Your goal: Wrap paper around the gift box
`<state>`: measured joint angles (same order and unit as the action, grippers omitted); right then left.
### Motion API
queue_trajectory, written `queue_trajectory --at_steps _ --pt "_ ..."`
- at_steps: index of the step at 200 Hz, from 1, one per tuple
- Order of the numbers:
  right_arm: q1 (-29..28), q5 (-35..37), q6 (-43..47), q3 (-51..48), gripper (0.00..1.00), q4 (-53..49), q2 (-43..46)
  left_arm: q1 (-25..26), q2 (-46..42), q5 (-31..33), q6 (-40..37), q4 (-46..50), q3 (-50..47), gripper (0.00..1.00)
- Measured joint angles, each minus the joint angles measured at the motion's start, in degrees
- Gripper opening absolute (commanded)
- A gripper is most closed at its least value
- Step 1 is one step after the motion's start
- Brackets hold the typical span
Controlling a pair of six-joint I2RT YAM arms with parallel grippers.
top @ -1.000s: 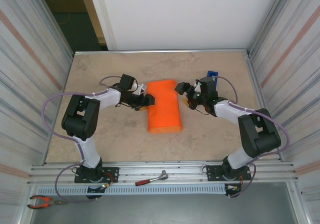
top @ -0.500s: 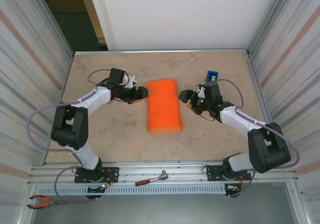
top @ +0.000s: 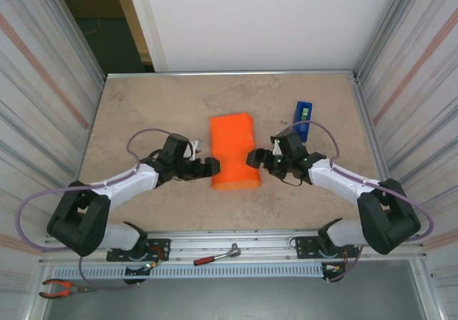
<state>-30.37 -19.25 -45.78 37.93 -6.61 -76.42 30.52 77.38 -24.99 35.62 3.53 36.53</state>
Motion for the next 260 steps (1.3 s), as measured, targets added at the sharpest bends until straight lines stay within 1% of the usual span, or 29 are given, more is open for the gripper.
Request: queue_trajectory --at_steps 38,65,97,118,152,167,192,207,218,232,239,251,260 --pt "-0.4 0.3 0.5 -1.1 0.81 -0.6 -1.6 3.5 1.9 4.0 1.2 -4.6 -0.5 0.77" --pt "-0.5 1.2 1.2 -1.1 0.75 -0.2 -4.1 5.2 4.4 7.2 1.2 -6.6 -0.7 0.72" --pt "-0.9 2.1 1.3 -1.1 0.74 0.3 -7.6 5.5 7.3 11.6 1.0 -8.4 -0.9 0.7" --pt "-1.6 3.2 1.3 -0.5 0.73 0.2 -8.0 5.6 9.0 14.1 0.6 -10.0 -1.0 0.67" --pt "-3.9 5.8 1.2 1.4 0.72 0.1 -8.7 5.6 11.0 17.4 -0.1 -12.6 -0.9 0.6" --pt "-4.6 7.1 1.1 2.5 0.68 0.1 -9.4 5.6 12.1 18.3 -0.8 -13.2 -0.4 0.56" --pt "-5.3 9.8 -0.2 4.7 0.55 0.1 -11.8 6.1 12.9 19.8 -2.0 -14.1 0.1 0.49" --pt "-5.4 11.4 -0.7 5.9 0.49 0.1 -13.5 6.8 12.9 20.8 -2.9 -14.2 0.2 0.5" --pt "-5.4 12.4 -0.7 6.7 0.44 0.1 -15.0 7.1 12.8 21.3 -3.6 -14.2 0.3 0.52" --pt "-5.4 13.5 -0.5 7.6 0.38 -0.1 -16.7 7.3 12.2 21.8 -4.3 -14.0 0.4 0.59" --pt "-5.4 13.8 -0.5 8.1 0.36 -0.5 -17.4 7.3 11.8 22.0 -4.7 -13.8 0.5 0.64" --pt "-5.4 14.4 -0.3 8.8 0.34 -1.2 -17.8 7.4 10.9 22.2 -5.5 -13.2 0.9 0.72" --pt "-5.4 14.8 -0.2 9.4 0.33 -1.3 -18.3 7.4 10.3 22.3 -5.7 -12.7 1.3 0.75"
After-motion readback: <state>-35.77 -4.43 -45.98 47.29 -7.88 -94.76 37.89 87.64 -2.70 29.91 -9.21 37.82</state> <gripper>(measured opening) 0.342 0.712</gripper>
